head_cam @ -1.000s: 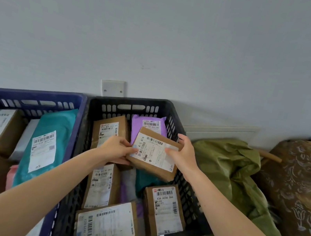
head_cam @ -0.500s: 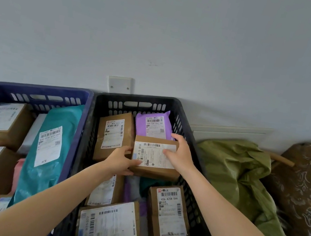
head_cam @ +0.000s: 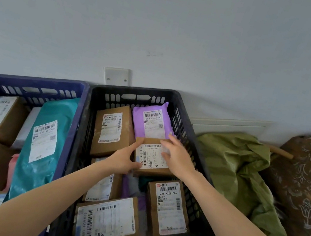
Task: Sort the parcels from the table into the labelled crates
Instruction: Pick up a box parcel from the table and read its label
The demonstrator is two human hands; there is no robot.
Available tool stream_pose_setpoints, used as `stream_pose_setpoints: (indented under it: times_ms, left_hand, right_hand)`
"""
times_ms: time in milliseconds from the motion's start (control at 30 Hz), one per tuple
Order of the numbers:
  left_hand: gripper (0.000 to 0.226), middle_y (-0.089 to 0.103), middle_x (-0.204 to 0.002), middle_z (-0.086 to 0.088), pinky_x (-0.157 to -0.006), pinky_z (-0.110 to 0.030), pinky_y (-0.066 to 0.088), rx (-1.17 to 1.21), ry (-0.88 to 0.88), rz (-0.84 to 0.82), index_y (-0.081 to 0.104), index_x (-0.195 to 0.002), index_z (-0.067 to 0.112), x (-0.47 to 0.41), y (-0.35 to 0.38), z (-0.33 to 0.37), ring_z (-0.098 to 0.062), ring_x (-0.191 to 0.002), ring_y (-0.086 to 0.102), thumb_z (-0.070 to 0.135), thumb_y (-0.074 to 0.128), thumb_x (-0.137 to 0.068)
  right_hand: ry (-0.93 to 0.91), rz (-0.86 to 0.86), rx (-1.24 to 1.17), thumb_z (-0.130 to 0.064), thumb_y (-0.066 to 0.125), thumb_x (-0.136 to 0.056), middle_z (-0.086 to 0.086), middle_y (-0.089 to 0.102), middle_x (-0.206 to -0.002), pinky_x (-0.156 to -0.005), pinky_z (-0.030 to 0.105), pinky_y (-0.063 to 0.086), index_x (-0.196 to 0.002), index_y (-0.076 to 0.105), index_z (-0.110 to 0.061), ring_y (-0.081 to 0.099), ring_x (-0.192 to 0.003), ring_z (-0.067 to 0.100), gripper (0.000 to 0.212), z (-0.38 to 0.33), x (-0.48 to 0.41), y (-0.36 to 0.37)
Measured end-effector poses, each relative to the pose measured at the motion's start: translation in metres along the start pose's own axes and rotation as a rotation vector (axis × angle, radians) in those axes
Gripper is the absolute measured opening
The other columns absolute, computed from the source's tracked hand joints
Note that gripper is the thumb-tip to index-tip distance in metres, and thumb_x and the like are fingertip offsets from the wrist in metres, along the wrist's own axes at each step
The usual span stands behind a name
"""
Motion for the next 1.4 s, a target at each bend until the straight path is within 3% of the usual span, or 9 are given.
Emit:
stream_pose_setpoints:
  times_ms: [100,200,333,433,700,1000,1400]
  left_hand:
    - [0.088,0.054,-0.134,-0.001,-0.081,-0.023,0.051,-0.214,0.064,0.013,0.010,-0.151,0.040,-0.001,-0.004,-0.001,-0.014,-0.096,0.062,0.027,0.069,-0.087]
    - [0.093,0.035,-0.145,-0.005,-0.102,-0.030,0.040,-0.453,0.136,0.083,0.014,-0.153,0.033,-0.003,-0.006,0.000,-0.022,-0.127,0.045,0.043,0.072,-0.081]
    - [0.098,0.010,-0.158,0.000,-0.110,-0.038,0.036,-0.710,0.222,0.141,0.021,-0.152,0.022,-0.006,-0.002,0.004,-0.021,-0.140,0.026,0.056,0.071,-0.075]
    - [0.103,0.013,-0.159,0.002,-0.109,-0.040,0.036,-0.799,0.230,0.112,0.020,-0.152,0.021,-0.010,0.001,0.008,-0.019,-0.143,0.022,0.062,0.070,-0.072]
    - [0.099,0.022,-0.159,-0.001,-0.115,-0.037,0.019,-0.975,0.268,0.142,0.027,-0.149,0.022,-0.021,-0.001,0.006,-0.019,-0.142,0.022,0.072,0.062,-0.071]
    - [0.099,0.001,-0.162,-0.004,-0.119,-0.039,0.004,-0.924,0.236,0.059,0.013,-0.154,0.020,-0.027,0.002,0.007,-0.019,-0.149,0.004,0.068,0.057,-0.079]
    - [0.093,0.004,-0.162,0.001,-0.120,-0.038,0.007,-0.895,0.238,0.084,0.013,-0.154,0.021,-0.006,0.003,0.011,-0.016,-0.149,0.003,0.061,0.058,-0.084]
  right_hand:
    - [-0.011,-0.086,0.056,-0.021,0.058,-0.095,0.004,0.017,-0.160,-0.115,0.038,0.026,-0.147,0.038,-0.017,0.022,-0.145,0.023,0.055,0.002,0.008,-0.002]
    - [-0.007,-0.142,0.131,-0.028,0.060,-0.094,0.005,0.008,-0.162,-0.115,0.038,0.025,-0.150,0.032,-0.019,0.015,-0.147,0.024,0.064,0.004,0.012,-0.003]
    - [0.006,-0.184,0.221,-0.033,0.059,-0.094,0.006,0.006,-0.161,-0.115,0.041,0.029,-0.151,0.028,-0.019,0.014,-0.147,0.026,0.067,0.004,0.014,-0.003]
    - [0.021,-0.221,0.238,-0.033,0.060,-0.093,0.007,0.006,-0.161,-0.110,0.041,0.031,-0.152,0.026,-0.018,0.024,-0.144,0.029,0.070,0.007,0.013,-0.003]
    - [0.055,-0.334,0.194,-0.037,0.064,-0.090,0.004,-0.007,-0.162,-0.115,0.042,0.028,-0.154,0.016,-0.022,0.010,-0.148,0.028,0.081,0.018,0.004,0.004]
    - [0.096,-0.356,0.125,-0.037,0.065,-0.089,0.004,-0.010,-0.162,-0.119,0.043,0.020,-0.154,0.015,-0.021,-0.003,-0.149,0.024,0.084,0.028,-0.004,0.009]
    - [0.052,-0.252,0.063,-0.036,0.065,-0.089,0.002,0.004,-0.162,-0.116,0.041,0.028,-0.151,0.026,-0.023,0.018,-0.146,0.026,0.075,0.014,0.012,0.000]
Point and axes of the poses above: each hand's wrist, its own x-axis away from the middle knuckle, its own y-axis out of the palm, z = x × y, the point moved 1 cm from there along -x, towards the middle knuckle
